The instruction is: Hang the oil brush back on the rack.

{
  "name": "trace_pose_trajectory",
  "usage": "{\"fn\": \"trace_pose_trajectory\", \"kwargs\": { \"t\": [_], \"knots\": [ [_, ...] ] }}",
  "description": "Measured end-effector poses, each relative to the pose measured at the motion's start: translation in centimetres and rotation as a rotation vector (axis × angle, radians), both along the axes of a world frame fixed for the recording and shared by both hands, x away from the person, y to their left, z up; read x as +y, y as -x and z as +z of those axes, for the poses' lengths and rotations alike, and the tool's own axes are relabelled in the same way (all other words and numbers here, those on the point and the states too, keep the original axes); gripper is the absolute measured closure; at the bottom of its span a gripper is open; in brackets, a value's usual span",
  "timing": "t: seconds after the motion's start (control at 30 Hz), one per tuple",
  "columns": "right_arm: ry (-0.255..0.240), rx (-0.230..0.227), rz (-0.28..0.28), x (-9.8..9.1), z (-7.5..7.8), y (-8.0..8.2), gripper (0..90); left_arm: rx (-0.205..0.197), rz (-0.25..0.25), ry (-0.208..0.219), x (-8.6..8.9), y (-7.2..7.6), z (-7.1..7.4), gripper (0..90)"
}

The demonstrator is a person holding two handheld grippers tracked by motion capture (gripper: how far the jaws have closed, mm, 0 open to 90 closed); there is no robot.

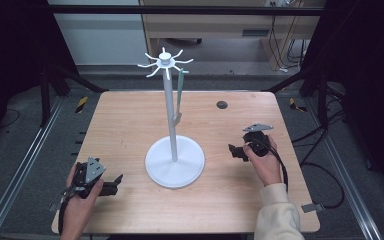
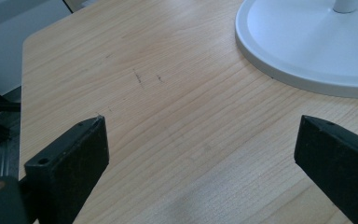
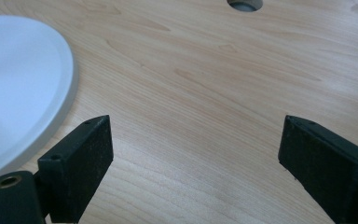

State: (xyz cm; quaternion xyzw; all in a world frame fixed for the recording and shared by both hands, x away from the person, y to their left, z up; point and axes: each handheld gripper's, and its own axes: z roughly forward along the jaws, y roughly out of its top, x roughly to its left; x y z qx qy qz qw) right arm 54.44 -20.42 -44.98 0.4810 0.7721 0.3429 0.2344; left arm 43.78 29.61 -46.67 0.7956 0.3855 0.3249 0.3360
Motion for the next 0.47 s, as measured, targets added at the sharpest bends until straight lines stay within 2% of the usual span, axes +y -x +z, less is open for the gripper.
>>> {"fn": "trace_pose_trajectory", "kwargs": {
  "t": [0.07, 0.17, 0.47],
  "knots": [
    [0.006, 0.016, 0.000, 0.1, -0.5, -0.1, 11.4, 0.000, 0.001, -0.002, 0.0, 0.0, 0.0, 2.6],
    [-0.012, 0.021, -0.011, 0.2, -1.2, -0.2, 11.8, 0.001, 0.004, -0.005, 0.0, 0.0, 0.0, 2.6],
    [-0.012, 0.040, -0.023, 0.5, -1.7, -0.1, 12.3, -0.002, 0.004, -0.005, 0.0, 0.0, 0.0, 2.6]
  ]
}}
